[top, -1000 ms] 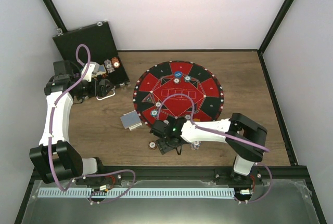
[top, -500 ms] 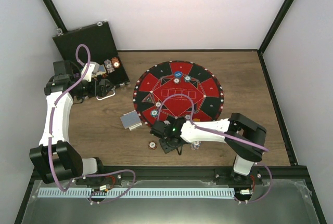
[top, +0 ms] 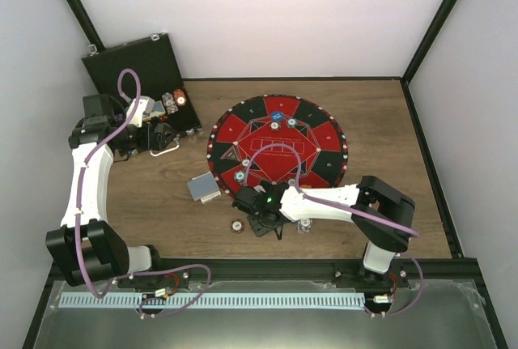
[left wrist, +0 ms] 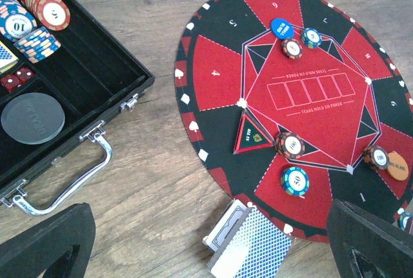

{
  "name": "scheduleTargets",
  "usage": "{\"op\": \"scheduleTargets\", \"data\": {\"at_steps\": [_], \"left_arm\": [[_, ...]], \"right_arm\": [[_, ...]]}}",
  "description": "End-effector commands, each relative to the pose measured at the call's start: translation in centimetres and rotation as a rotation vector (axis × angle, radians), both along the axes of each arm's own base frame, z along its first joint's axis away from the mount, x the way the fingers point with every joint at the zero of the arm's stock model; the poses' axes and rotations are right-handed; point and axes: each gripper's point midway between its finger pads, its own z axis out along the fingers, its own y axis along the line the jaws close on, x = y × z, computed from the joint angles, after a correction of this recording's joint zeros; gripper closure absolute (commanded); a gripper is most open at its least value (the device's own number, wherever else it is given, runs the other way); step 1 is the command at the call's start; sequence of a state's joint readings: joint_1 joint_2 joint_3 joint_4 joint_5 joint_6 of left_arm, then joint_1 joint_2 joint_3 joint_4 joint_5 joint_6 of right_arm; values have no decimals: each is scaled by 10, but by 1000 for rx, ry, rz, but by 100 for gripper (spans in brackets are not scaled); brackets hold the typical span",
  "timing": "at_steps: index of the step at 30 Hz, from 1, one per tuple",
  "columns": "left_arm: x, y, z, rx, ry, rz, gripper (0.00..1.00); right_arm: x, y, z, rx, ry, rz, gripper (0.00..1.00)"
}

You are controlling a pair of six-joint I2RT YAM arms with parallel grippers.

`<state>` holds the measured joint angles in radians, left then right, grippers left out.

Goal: Distribute texas hold em gaming equipment

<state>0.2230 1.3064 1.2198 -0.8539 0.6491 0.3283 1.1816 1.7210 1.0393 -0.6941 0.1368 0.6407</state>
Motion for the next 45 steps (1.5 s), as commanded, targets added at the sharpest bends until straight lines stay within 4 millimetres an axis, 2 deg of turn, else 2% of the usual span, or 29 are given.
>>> {"op": "scheduleTargets", "data": {"at_steps": [1,5,8,12,17,21,27,30,36,40,45], "left_arm": [[0,0,4,-8,-21,-2,0],[0,-1,6,-12,-23,-4,0],[0,-1,6,-12,-24,-4,0],[-1,-1,7,-12,-23,-3,0],[-1,-2,8,-13,-26,-5,0],[-1,-2,10,-14,-28,-7,0],[-1,-1,11,-11,-27,-4,0],[-1,-1,11,-6,-27,-4,0],[-1,-1,11,-1,-28,-8,0],[-1,-1,10,-1,-26,-10,0],[-1,-1,10,0,-27,-11,0]], "right_arm": [[8,8,29,33,-57,1,59],[10,7,38,35,-71,2,59],[20,-1,45,17,-98,-15,59],[55,-26,63,14,-154,-91,59],[118,-77,79,26,-230,-236,59],[156,-111,71,12,-256,-319,59],[190,-134,37,4,-227,-395,60],[196,-135,21,-4,-207,-401,61],[201,-139,4,-22,-187,-408,61],[196,-146,-6,-40,-166,-416,61],[187,-149,-10,-41,-149,-425,61]]}}
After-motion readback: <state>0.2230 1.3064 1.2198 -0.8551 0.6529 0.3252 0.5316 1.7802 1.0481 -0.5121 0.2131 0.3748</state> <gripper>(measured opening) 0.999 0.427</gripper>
